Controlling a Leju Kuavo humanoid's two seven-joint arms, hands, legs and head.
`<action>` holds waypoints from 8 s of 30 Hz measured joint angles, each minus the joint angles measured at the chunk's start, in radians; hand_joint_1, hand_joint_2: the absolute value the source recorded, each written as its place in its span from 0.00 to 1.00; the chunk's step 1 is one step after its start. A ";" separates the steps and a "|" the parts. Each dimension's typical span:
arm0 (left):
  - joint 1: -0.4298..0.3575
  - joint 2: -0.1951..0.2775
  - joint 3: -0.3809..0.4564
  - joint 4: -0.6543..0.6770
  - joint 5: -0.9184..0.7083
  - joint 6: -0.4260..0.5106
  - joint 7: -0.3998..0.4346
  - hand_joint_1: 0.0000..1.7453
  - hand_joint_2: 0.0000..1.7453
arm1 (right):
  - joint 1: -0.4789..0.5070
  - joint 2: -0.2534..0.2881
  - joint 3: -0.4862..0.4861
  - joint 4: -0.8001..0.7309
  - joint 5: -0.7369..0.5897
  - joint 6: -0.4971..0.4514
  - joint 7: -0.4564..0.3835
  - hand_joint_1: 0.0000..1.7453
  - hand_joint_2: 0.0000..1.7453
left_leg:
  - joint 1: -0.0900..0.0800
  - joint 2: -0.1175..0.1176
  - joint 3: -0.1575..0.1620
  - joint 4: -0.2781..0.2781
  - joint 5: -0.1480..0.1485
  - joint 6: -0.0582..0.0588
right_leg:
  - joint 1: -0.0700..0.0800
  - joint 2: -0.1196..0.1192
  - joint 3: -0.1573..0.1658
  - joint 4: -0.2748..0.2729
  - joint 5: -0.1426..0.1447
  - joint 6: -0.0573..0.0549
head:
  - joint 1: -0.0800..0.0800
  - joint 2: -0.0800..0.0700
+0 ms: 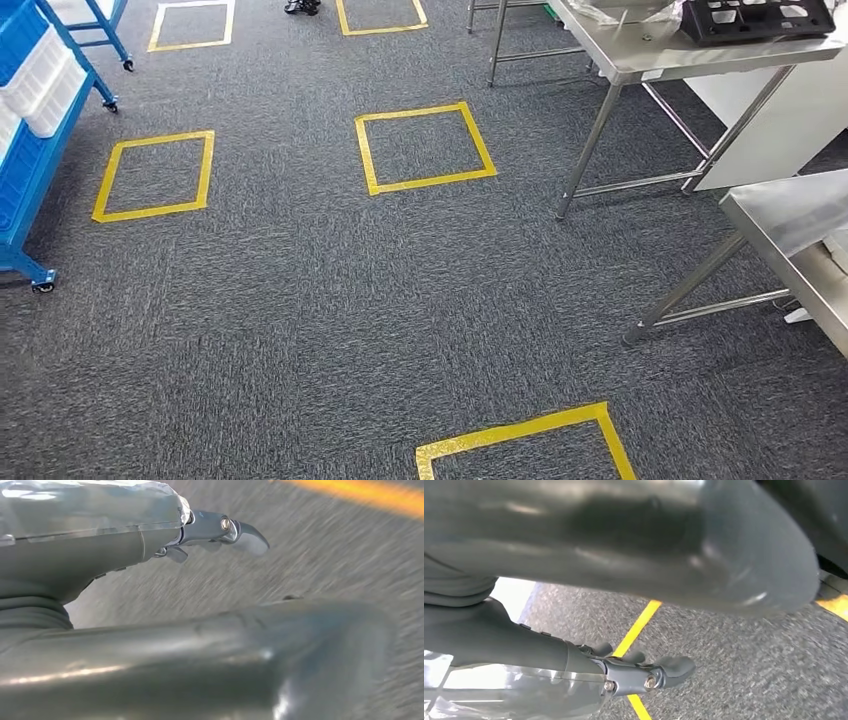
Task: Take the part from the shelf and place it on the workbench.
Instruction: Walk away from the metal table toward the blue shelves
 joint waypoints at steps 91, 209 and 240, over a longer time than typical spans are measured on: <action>0.034 0.053 -0.826 0.004 0.248 -0.228 -0.472 0.00 0.00 | 0.144 -0.023 -0.473 0.005 -0.121 -0.335 -0.521 0.00 0.00 | 0.002 0.014 0.019 0.003 -0.017 -0.011 | -0.021 0.004 -0.032 0.038 -0.001 0.021 | 0.002 0.000; 0.019 0.035 -0.867 0.030 0.163 -0.323 -0.500 0.00 0.00 | 0.165 -0.032 -0.519 0.024 -0.158 -0.334 -0.340 0.00 0.00 | -0.010 0.105 0.103 -0.009 -0.071 0.035 | -0.013 -0.057 -0.144 0.207 -0.114 0.041 | 0.001 0.000; 0.050 0.045 -0.823 0.037 0.216 -0.301 -0.524 0.00 0.00 | 0.156 -0.019 -0.540 0.023 -0.151 -0.289 -0.375 0.00 0.00 | -0.020 0.086 0.098 0.022 -0.093 0.049 | -0.005 -0.048 -0.143 0.225 -0.107 0.029 | 0.000 0.000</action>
